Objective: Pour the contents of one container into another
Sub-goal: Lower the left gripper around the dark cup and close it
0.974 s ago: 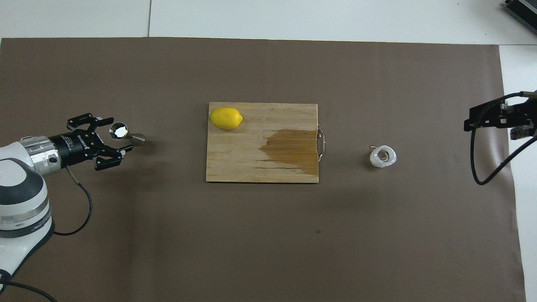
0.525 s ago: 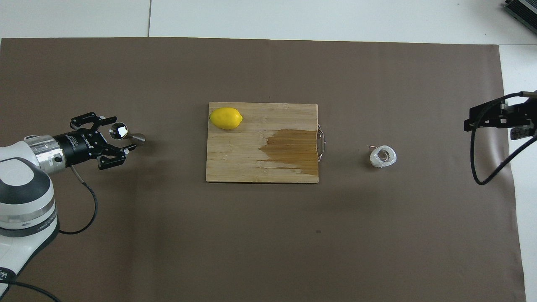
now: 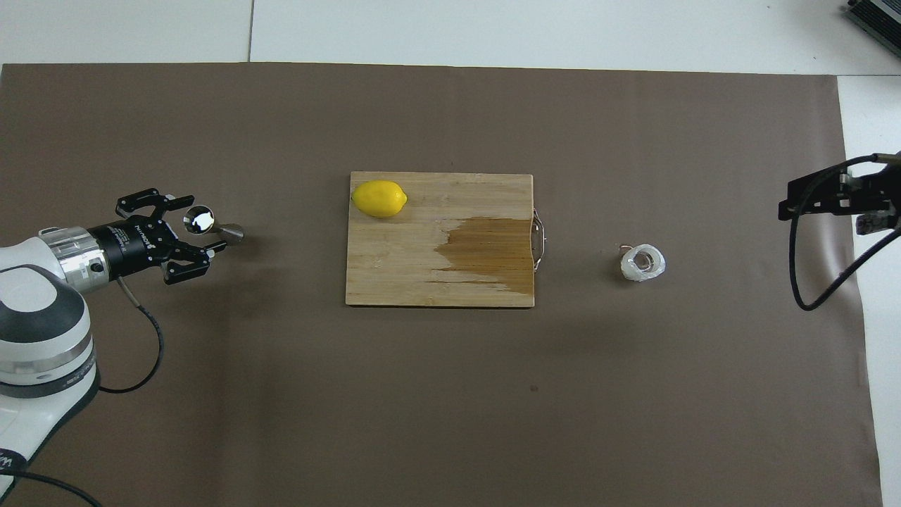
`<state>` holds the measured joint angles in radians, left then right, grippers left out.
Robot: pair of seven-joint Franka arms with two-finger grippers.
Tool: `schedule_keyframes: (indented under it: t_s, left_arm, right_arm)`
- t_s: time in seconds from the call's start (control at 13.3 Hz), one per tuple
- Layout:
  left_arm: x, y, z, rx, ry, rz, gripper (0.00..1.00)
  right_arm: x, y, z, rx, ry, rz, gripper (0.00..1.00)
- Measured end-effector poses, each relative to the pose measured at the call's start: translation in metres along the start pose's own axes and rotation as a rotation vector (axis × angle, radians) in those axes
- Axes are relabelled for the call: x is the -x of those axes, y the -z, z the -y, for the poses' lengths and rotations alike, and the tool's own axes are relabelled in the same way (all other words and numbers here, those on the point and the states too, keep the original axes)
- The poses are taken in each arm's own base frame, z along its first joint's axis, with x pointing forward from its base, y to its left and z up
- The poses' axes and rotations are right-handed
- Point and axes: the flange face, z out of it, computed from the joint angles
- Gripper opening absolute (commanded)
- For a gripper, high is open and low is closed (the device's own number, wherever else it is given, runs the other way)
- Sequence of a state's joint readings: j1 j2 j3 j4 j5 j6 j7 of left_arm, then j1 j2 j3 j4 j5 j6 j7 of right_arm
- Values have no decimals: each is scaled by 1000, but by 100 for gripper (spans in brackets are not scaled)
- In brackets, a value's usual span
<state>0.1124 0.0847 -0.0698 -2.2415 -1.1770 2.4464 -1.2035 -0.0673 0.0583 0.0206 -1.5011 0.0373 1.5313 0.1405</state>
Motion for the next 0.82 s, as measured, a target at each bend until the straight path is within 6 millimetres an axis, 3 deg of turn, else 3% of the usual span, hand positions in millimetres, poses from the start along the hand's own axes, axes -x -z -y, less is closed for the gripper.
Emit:
schedule_keyframes:
  t_s: [0.15,0.37,0.82]
  left_arm:
    - [0,0,0,3,-1,-1,92]
    - [0,0,-1,6,-4,-2,81]
    - [-1,-1,-1,10,-6,-6,76]
  right_arm:
    - [0,0,0,0,0,0,100]
    - [0,0,0,0,0,0,100]
    - [0,0,0,0,0,0,100]
